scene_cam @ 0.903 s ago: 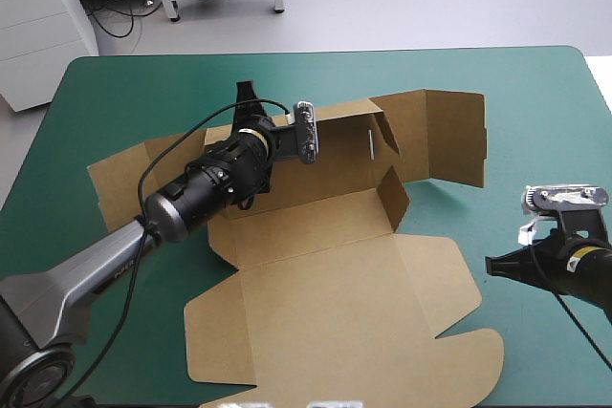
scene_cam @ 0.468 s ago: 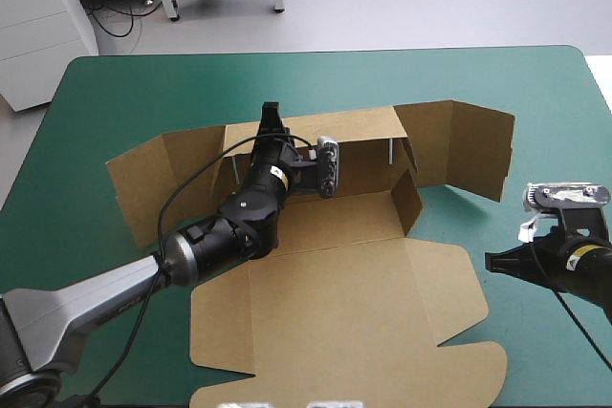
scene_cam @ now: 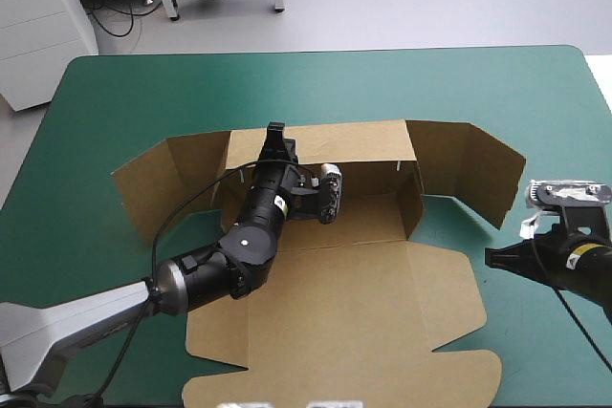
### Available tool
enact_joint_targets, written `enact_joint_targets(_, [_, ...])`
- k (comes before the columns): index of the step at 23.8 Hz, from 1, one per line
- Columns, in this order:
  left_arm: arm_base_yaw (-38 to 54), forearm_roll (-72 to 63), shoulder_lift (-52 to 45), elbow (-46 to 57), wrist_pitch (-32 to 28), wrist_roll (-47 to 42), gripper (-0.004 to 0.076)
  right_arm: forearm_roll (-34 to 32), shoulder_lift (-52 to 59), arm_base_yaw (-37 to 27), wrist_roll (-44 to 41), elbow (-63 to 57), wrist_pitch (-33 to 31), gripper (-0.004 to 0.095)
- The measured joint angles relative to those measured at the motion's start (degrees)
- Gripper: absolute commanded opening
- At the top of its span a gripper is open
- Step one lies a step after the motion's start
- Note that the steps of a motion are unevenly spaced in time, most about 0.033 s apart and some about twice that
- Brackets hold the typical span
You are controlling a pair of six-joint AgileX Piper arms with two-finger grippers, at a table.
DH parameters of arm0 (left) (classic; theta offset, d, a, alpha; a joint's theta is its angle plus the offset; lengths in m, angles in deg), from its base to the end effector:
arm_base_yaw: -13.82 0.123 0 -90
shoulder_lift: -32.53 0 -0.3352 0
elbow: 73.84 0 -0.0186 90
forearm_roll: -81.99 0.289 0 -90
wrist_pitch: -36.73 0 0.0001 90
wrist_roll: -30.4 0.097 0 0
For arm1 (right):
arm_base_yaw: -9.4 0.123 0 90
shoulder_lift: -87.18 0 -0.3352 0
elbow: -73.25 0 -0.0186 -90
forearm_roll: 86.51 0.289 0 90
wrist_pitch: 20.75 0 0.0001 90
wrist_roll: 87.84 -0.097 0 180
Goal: Fold the box
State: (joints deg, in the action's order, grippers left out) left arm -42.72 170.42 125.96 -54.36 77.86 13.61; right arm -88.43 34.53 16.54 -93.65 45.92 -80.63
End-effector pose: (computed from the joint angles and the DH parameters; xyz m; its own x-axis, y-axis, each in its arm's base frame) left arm 0.2518 -0.2652 0.3322 0.2087 0.9772 -0.0390 0.3110 -0.0285 0.9500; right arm 0.1397 0.0147 0.3839 -0.7646 -0.0107 -0.6444 -0.0413 0.9986 0.0324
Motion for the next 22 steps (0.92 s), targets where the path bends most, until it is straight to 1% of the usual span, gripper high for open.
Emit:
enact_joint_targets(2, [-0.6, -0.1, 0.0, 0.0, 0.6, 0.0, -0.0032, 0.0, 0.0, 0.0, 0.0, 0.0, 0.0, 0.0000])
enact_joint_targets(3, [-0.9, -0.1, 0.0, 0.0, 0.9, 0.0, -0.0032, 0.0, -0.1, 0.0, 0.0, 0.0, 0.0, 0.0022])
enact_joint_targets(4, [-1.2, -0.1, 0.0, 0.0, 1.0, -0.1, -0.0032, 0.0, -0.3, 0.0, 0.0, 0.0, 0.0, 0.0067])
enact_joint_targets(6, [-1.7, 0.0, 0.0, 0.0, 1.3, -0.1, -0.0032, 0.0, -1.2, 0.0, 0.0, 0.0, -0.1, 0.0195])
enact_joint_targets(8, [-1.9, 0.0, -0.1, 0.0, 1.3, -0.1, -0.0032, 0.2, -2.0, 0.0, 0.0, 0.0, -0.3, 0.0354])
enact_joint_targets(9, [-2.0, 0.0, -0.1, 0.0, 1.3, -0.1, -0.0032, 0.3, -2.5, 0.0, 0.1, 0.0, -0.4, 0.0494])
enact_joint_targets(10, [-2.0, 0.0, -0.1, 0.0, 1.3, -0.1, -0.0032, 0.5, -3.3, 0.0, 0.2, 0.0, -0.4, 0.0558])
enact_joint_targets(12, [-2.1, 0.0, -0.1, 0.0, 1.3, -0.1, -0.0032, 0.7, -3.8, 0.0, 0.2, 0.0, -0.4, 0.0635])
enact_joint_targets(14, [-2.1, 0.0, -0.1, 0.0, 1.4, -0.1, -0.0032, 0.9, -4.1, 0.0, 0.2, 0.0, -0.4, 0.0663])
enact_joint_targets(18, [-2.1, -0.7, -0.1, 0.0, 1.4, -0.2, -0.0032, 1.9, -4.4, 0.0, 0.2, 0.2, 0.2, 0.0663])
enact_joint_targets(22, [-2.1, -0.9, -0.1, 0.0, 1.4, -0.2, -0.0032, 1.9, -8.0, 0.0, 1.5, 6.2, -0.1, 0.0663])
